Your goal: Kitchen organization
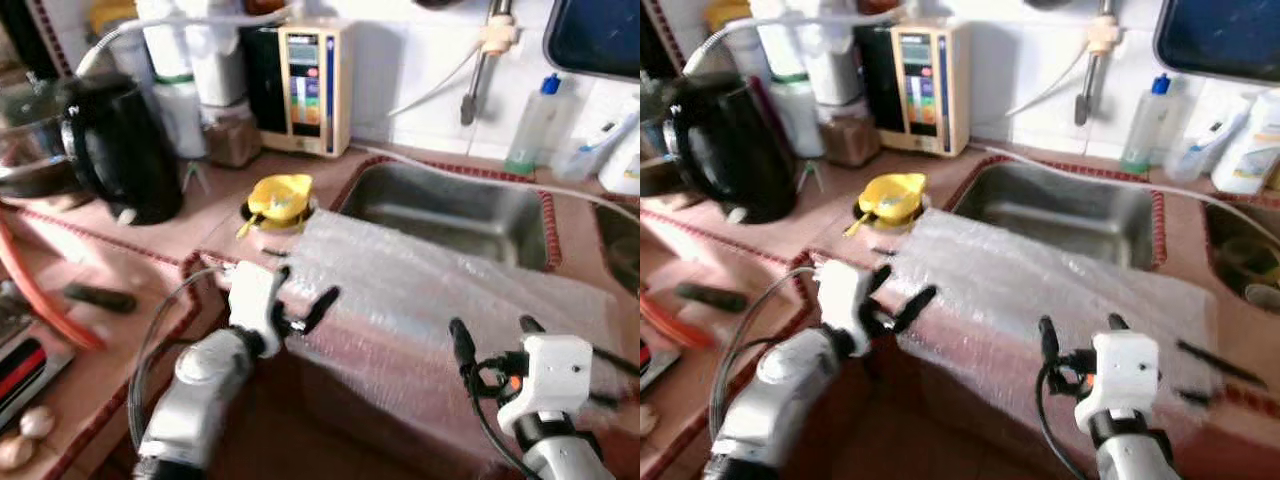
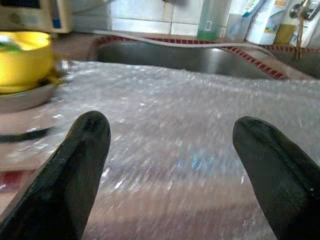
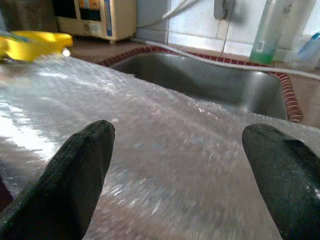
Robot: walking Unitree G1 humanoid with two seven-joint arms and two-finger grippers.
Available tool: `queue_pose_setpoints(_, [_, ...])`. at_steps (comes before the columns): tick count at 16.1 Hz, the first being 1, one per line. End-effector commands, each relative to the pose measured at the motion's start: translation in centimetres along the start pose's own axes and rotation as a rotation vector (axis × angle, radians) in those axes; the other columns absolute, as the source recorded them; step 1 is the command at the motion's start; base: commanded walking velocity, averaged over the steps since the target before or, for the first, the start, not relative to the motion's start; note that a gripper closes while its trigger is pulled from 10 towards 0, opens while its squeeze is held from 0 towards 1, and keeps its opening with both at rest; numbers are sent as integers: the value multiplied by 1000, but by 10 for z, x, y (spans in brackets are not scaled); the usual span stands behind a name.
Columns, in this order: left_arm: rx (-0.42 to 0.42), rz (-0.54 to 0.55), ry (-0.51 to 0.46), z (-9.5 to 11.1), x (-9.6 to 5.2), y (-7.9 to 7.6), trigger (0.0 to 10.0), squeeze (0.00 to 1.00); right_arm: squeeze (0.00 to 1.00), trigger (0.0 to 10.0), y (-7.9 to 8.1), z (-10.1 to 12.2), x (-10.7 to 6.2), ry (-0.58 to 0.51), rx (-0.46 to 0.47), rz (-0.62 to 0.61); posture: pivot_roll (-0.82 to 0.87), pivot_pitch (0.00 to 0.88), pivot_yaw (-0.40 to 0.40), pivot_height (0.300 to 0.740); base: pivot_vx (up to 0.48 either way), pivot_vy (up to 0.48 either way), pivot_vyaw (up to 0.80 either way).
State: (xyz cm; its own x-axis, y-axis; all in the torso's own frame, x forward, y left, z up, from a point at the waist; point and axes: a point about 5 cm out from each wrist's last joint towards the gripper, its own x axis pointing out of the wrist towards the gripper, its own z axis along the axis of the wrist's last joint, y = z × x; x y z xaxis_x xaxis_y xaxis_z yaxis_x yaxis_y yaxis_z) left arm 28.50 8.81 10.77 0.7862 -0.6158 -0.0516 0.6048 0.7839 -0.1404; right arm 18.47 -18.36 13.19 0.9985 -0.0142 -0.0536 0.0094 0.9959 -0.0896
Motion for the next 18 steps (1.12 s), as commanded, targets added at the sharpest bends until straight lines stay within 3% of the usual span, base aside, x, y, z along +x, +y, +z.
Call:
queue_pose_setpoints(1, [46,71,-12,6,-6,15,10000,0,0,10000,4,4,1,-17,9,24,-49,0,34,740,375,0,0])
queue_pose_setpoints(2, [67,149,-36,10,-7,23,10000,0,0,10000,5,5,1,-19,8,26,-49,0,34,740,322,0,0])
queue_pose_setpoints(5, [65,224,-74,18,-8,30,10000,0,0,10000,4,5,2,-19,7,28,-44,0,27,740,0,0,0])
queue_pose_setpoints(13, [63,148,-41,10,-11,17,10000,0,0,10000,3,8,-2,-24,13,7,-47,0,30,740,0,0,0])
queue_pose_setpoints(18, [50,140,-16,5,-13,18,10000,0,0,10000,0,3,-5,-4,9,-3,-56,0,34,740,0,0,-780])
